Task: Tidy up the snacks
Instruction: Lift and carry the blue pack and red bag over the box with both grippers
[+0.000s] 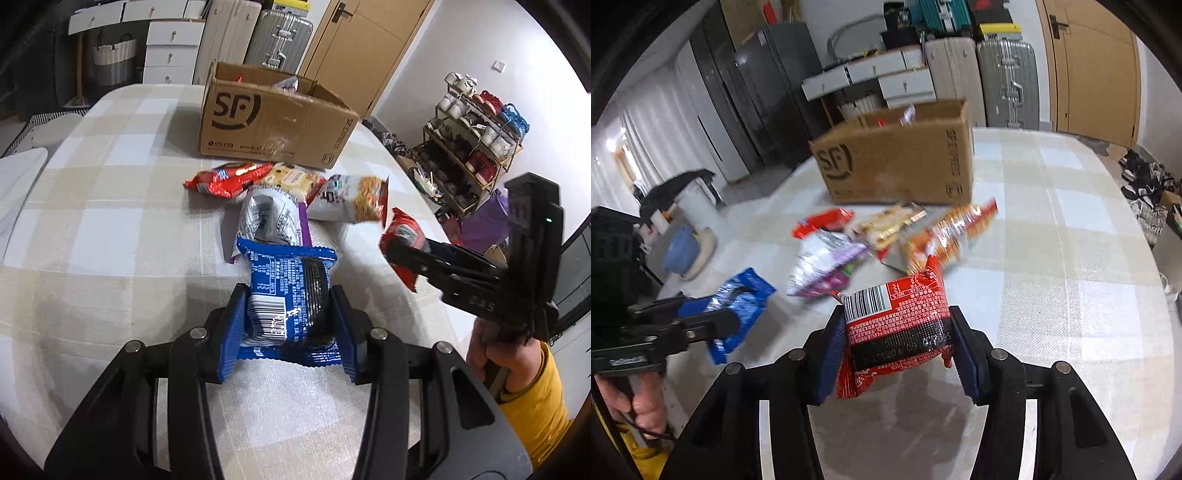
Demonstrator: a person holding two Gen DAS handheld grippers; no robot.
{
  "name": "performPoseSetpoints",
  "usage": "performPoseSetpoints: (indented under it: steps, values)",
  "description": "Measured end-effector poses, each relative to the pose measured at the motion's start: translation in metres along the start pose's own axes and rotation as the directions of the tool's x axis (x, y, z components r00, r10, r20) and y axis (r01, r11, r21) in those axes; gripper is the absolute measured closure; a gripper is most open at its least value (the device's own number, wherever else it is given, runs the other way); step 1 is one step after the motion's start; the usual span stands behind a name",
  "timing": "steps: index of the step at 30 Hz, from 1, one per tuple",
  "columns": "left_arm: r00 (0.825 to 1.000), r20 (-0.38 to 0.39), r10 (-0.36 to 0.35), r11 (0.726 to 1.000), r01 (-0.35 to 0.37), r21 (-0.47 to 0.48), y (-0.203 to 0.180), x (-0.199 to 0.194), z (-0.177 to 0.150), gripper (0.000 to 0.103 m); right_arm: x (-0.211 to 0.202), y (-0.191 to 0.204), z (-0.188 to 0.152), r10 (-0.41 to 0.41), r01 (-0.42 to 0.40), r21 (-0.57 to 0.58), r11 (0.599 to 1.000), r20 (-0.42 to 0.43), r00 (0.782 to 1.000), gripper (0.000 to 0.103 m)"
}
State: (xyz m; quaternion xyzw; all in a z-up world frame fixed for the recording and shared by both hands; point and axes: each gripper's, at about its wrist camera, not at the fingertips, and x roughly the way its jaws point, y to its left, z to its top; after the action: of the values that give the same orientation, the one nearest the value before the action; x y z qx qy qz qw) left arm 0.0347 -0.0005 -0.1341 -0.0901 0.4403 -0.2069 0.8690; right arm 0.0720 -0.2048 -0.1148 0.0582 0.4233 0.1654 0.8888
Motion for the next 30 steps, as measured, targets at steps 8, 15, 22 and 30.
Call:
performPoseSetpoints:
  steps: [8, 15, 22, 30]
  values:
    - [0.998, 0.064, -0.01, 1.0, 0.009, 0.013, -0.004, -0.039, 0.001, 0.062, -0.046, 0.034, 0.015, 0.117, -0.119, 0.01, 0.993, 0.096, 0.989, 0.049]
    - [0.995, 0.1, -0.013, 1.0, 0.012, 0.007, -0.002, -0.07, 0.003, 0.062, -0.081, 0.067, 0.035, 0.239, -0.237, -0.034, 0.971, 0.183, 0.954, 0.049]
    - [0.994, 0.109, -0.016, 1.0, 0.018, -0.015, 0.002, -0.085, 0.002, 0.062, -0.088, 0.082, 0.03, 0.265, -0.259, -0.056, 0.964, 0.192, 0.945, 0.049]
    - [0.993, 0.118, -0.017, 1.0, 0.019, -0.015, 0.002, -0.093, 0.008, 0.062, -0.078, 0.07, 0.024, 0.28, -0.285, 0.001, 0.959, 0.17, 0.945, 0.049]
